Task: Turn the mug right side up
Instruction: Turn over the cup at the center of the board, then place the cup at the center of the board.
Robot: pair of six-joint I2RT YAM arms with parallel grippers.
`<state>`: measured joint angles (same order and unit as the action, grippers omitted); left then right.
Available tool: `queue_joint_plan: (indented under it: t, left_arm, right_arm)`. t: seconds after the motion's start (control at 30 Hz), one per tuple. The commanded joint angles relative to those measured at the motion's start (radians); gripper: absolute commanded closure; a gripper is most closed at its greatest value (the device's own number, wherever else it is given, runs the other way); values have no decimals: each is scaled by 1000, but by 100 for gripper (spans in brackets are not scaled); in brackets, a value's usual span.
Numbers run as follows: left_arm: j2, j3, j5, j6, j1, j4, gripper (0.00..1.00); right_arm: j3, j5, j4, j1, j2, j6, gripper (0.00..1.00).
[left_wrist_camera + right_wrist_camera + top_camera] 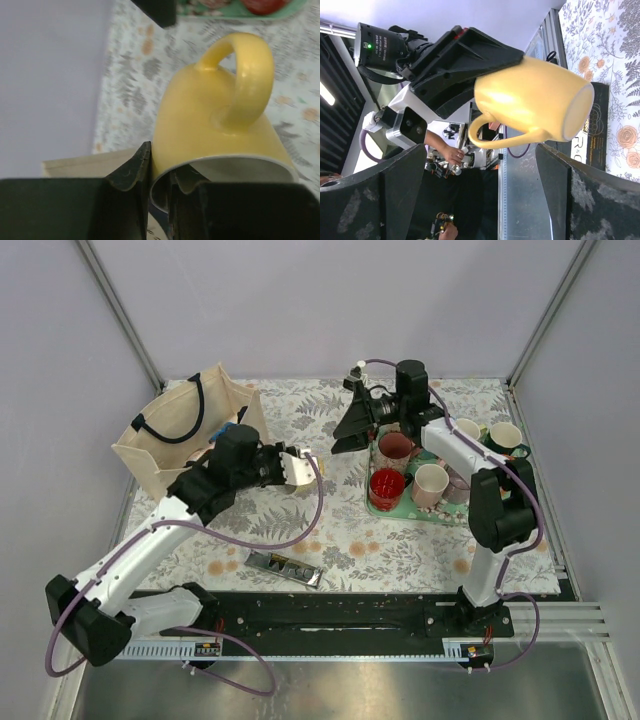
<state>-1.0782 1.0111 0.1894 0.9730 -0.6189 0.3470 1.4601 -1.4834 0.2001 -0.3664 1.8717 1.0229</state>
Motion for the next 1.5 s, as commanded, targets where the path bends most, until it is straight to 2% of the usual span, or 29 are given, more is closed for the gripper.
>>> queue_joint_plan:
  t: [0.0,0.1,0.13,0.17,0.2,0.23,0.27,0.33,0.37,0.47,0.53,0.6,0.73,0.83,1.1,1.17,1.27,1.47]
  left_arm:
    - [-107,206,-18,-197,-5,462,100]
    - [-199,290,-41,-289,-4,561,100]
    - [-227,306,-54,-309,-5,585,100]
    - [-264,325,-71,-336,-8,595,100]
    - [-299,351,-90,-367,-10,613,100]
    - [-340,372,-109,-407,-10,619,100]
    - [-371,394,-129,-443,-10,621,100]
    - [-437,432,-149,-508,-8,627,100]
    - [-463,451,-159,-534,-10,627,100]
    - [-544,483,-174,-599,-10,626,100]
    - [-598,503,-177,-626,-10,624,100]
    - [-646,517,-179,-645,-8,626,100]
    - [-729,538,-159,-654,-8,623,100]
    - [-770,555,-131,-639,-10,626,90]
    - [-881,652,-128,-638,-10,679,81]
    - [-881,656,-130,-642,-8,682,75]
    - [-858,667,-137,-652,-10,685,57]
    - [-777,774,-94,-665,-10,728,51]
  right_arm:
    - [68,52,-135,35,-86,-154,1]
    - [115,132,-194,76,-105,-231,1]
    - [181,199,-353,90,-108,-347,1]
    - [227,289,-583,101,-109,-526,1]
    - [344,430,-802,101,-108,-699,0]
    - [408,622,-918,95,-115,-862,1]
    - [437,749,-989,84,-129,-962,0]
    - [442,982,-1019,86,-169,-1059,1]
    - [431,1036,-1018,87,-190,-1084,0]
    - [285,1115,-892,95,-310,-1098,0]
    - [145,1179,-741,99,-400,-1034,1]
    - [53,1244,-687,103,-465,-974,0]
    - [17,1139,-717,110,-493,-1008,2]
    - [5,1020,-734,110,-519,-1072,7]
    - [-44,962,-742,110,-568,-1153,10]
    - [-34,962,-749,110,-560,-1155,10]
    - [-20,934,-755,110,-540,-1155,10]
    - [-10,844,-784,110,-523,-1178,10]
